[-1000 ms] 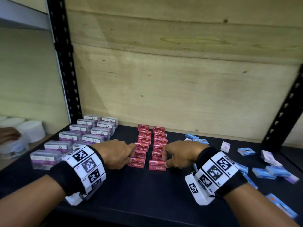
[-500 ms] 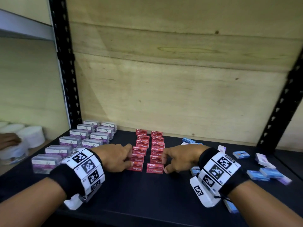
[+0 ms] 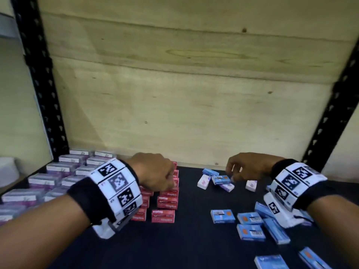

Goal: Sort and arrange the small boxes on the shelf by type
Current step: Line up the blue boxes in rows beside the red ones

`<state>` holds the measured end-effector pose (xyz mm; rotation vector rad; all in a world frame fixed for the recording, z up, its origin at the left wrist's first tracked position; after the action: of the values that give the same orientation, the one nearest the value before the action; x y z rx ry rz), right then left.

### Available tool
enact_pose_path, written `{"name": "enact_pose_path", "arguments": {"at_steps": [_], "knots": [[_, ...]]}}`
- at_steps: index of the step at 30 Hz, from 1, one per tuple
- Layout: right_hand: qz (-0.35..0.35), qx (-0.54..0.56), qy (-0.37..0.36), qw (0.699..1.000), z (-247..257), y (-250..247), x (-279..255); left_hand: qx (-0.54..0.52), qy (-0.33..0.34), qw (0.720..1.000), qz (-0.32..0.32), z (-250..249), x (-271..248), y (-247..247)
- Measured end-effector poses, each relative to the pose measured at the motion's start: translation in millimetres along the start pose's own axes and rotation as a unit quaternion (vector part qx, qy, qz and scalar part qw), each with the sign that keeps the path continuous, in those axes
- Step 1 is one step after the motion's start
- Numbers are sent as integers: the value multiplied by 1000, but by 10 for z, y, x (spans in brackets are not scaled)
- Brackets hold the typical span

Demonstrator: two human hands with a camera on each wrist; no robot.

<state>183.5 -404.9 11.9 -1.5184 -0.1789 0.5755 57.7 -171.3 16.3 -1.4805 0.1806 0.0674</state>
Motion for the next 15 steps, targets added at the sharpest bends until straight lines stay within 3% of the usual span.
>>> {"name": "enact_pose_path", "arguments": {"at_steps": [6,15], "knots": [[33,-8,-10,999,-200,5,349,40,33,999,3,-275,721,-134],[93,22,-42,995,-305,99,754,74,46,994,73,-499,1490,-2]]}}
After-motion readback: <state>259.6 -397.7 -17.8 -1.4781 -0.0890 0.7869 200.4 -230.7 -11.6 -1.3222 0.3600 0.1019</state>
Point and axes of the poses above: each hand's wrist, its own x-axis towards the middle knuckle, its own y-axis out of the palm, z = x × y, the point moved 1 cm from there along x, towards the middle knuckle, and after that the axes turned 3 degrees about -z, right-handed, at the moved point
